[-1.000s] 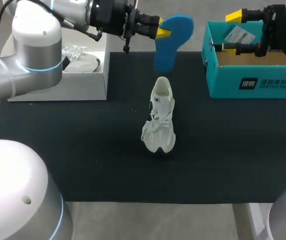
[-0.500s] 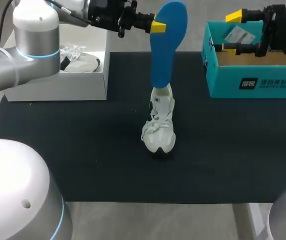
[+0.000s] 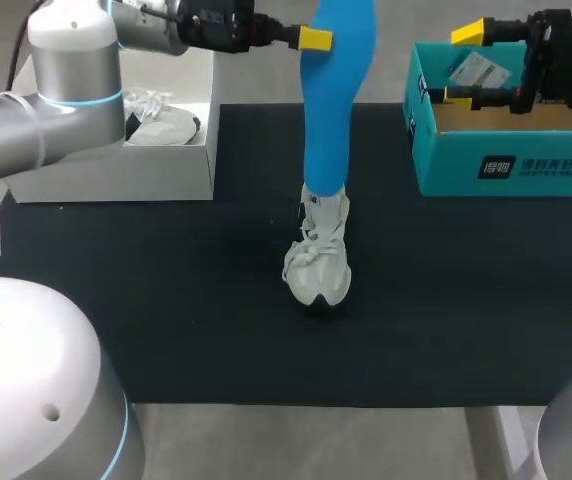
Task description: Take the shoe out of the shoebox, open the shoe tongue, remove and reinsert the insole, then place the shoe into the shoebox
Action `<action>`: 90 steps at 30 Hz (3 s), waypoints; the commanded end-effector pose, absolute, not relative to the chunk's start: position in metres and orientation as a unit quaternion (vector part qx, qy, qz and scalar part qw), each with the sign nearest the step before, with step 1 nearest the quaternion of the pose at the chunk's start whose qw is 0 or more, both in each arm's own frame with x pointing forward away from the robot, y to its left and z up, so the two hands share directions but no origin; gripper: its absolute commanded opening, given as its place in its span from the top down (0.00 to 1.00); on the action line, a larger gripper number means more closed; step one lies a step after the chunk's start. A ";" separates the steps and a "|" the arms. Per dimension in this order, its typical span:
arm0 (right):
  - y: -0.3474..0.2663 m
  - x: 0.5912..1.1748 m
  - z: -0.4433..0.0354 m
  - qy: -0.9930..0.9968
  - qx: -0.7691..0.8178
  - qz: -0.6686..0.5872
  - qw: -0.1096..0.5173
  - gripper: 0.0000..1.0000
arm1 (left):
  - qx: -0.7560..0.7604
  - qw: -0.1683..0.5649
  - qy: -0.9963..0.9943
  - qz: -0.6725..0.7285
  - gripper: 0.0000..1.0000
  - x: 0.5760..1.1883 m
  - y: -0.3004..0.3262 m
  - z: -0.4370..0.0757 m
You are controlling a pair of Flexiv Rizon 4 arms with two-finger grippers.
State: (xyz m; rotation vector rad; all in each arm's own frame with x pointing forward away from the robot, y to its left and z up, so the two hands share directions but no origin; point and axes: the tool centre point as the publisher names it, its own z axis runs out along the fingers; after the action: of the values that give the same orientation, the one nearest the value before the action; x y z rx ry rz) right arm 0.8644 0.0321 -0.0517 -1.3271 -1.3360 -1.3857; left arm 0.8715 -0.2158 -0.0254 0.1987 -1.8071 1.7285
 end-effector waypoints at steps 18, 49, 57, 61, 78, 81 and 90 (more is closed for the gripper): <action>0.033 0.865 -0.052 -0.526 -0.523 -0.545 0.391 0.00 | 0.492 0.733 -0.201 0.425 1.00 0.867 -0.214 -0.031; 0.033 0.865 -0.052 -0.526 -0.523 -0.545 0.391 0.00 | 0.647 0.671 -0.153 0.329 1.00 0.883 -0.204 -0.015; 0.033 0.865 -0.052 -0.526 -0.523 -0.545 0.391 0.00 | 0.647 0.671 -0.153 0.329 1.00 0.883 -0.204 -0.015; 0.033 0.865 -0.052 -0.526 -0.523 -0.545 0.391 0.00 | 0.634 0.593 -0.268 0.417 1.00 0.880 -0.210 -0.016; 0.033 0.865 -0.052 -0.526 -0.523 -0.545 0.391 0.00 | 0.514 0.629 -0.427 0.397 1.00 0.890 -0.211 -0.011; 0.033 0.865 -0.052 -0.526 -0.523 -0.545 0.391 0.00 | 0.512 0.637 -0.441 0.371 1.00 0.891 -0.212 -0.017; 0.033 0.865 -0.052 -0.526 -0.523 -0.545 0.391 0.00 | 0.499 0.635 -0.447 0.384 1.00 0.891 -0.214 -0.020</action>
State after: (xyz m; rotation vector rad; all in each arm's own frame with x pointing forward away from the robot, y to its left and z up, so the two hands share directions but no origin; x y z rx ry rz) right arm 0.8648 0.0322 -0.0514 -1.3274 -1.3361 -1.3848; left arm 0.8856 -0.2134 -0.0168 1.2341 -1.0082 0.9456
